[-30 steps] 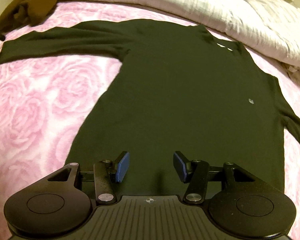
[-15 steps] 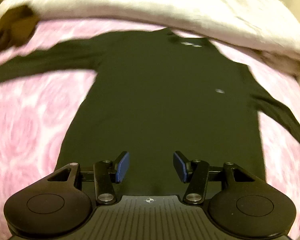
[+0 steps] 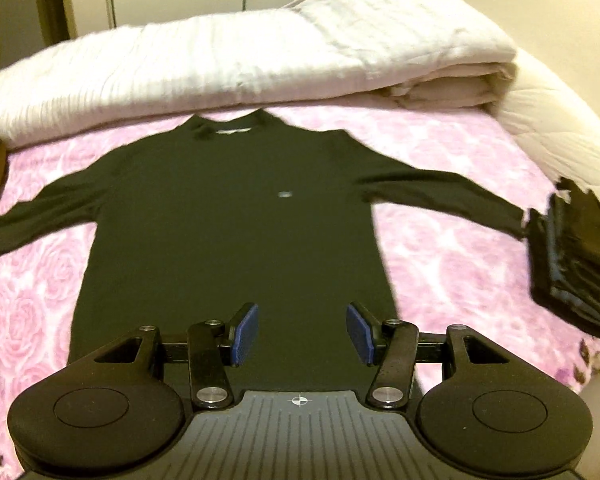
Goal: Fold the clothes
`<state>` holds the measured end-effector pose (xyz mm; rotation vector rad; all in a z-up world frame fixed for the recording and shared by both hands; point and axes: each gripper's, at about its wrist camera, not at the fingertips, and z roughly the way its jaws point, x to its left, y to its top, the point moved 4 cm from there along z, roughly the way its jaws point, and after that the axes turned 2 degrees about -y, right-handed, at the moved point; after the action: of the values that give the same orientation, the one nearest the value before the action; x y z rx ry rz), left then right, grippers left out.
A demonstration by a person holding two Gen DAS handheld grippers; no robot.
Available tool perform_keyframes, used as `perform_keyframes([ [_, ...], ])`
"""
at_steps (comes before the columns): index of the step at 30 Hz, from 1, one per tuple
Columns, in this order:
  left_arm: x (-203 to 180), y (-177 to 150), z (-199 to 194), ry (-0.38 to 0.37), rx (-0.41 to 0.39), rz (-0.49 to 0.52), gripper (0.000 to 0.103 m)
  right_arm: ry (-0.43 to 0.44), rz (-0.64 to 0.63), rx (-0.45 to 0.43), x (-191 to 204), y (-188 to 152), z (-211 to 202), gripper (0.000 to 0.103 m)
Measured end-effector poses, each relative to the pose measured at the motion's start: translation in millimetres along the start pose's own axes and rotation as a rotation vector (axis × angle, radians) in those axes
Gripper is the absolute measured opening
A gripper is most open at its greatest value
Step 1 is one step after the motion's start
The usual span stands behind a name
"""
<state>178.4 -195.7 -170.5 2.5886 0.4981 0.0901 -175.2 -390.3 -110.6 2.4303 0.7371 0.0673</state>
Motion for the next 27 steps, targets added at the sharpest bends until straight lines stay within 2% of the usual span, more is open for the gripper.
perform_keyframes([
  [4,-57.8,-17.9,-38.6,0.017,-0.017,-0.041,0.062,0.066,0.01,0.029,-49.2,-11.8,-16.6,0.053],
  [7,-107.7,-29.2,-61.8,0.044,-0.016,-0.039,0.062,0.119,-0.032,0.057,-75.9,-25.0,-25.8,0.053],
  [12,-182.2,-35.3,-89.4,0.022,-0.019,0.007,0.063,0.167,-0.148,0.09,-94.9,-43.3,-41.7,0.053],
  [14,-206.3,-31.3,-96.5,-0.01,-0.036,0.043,0.063,0.175,-0.171,0.092,-97.2,-45.6,-49.2,0.053],
  [19,-240.3,-13.3,-102.4,-0.083,-0.076,0.178,0.063,0.129,-0.185,0.066,-91.1,-47.8,-78.5,0.053],
  [22,-248.8,-8.6,-113.4,-0.09,-0.104,0.262,0.063,0.08,-0.146,0.068,-83.6,-52.6,-94.8,0.053],
  [27,-239.4,-14.7,-125.1,-0.089,-0.135,0.274,0.063,0.102,-0.132,0.079,-55.7,-53.6,-106.7,0.053],
])
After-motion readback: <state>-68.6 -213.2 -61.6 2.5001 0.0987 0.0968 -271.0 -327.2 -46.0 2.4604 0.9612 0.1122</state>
